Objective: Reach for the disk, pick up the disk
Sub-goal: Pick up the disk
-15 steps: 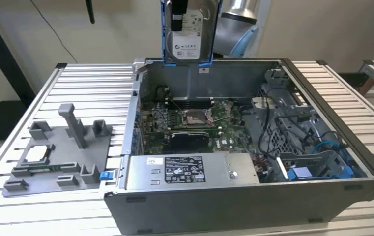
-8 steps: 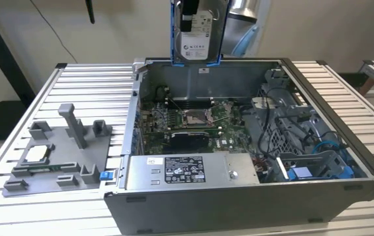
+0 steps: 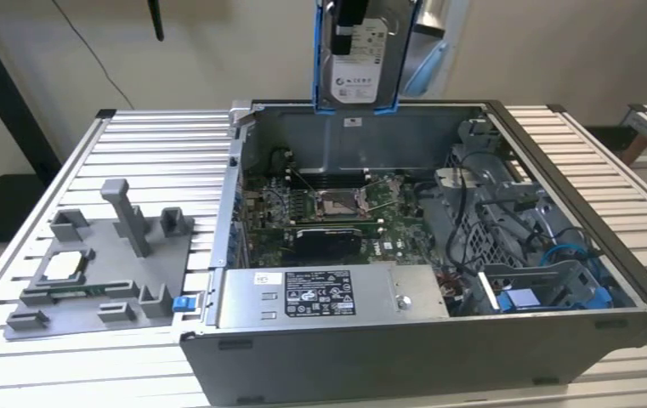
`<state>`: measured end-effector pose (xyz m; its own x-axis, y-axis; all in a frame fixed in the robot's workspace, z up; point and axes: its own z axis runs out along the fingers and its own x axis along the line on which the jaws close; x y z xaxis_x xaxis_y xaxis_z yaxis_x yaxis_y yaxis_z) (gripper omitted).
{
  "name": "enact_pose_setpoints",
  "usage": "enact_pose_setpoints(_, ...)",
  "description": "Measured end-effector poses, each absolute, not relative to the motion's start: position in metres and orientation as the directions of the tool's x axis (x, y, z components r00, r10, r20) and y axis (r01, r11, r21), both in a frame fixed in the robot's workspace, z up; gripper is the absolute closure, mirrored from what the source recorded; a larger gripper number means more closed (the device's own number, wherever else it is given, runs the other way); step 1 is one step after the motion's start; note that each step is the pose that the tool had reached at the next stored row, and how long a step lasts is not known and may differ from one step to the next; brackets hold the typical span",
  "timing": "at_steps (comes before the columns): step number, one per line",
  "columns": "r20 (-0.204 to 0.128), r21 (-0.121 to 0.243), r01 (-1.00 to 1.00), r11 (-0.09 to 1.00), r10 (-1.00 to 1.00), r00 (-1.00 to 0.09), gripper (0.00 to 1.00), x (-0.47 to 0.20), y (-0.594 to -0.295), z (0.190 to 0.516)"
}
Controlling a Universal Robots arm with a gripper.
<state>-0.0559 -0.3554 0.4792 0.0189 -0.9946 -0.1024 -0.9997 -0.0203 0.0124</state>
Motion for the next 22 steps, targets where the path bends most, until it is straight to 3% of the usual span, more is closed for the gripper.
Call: enact_pose_setpoints(22, -0.102, 0.012, -1.0, -0.02, -0.995, 0.019, 1.0, 0.036, -0.359, 0.478)
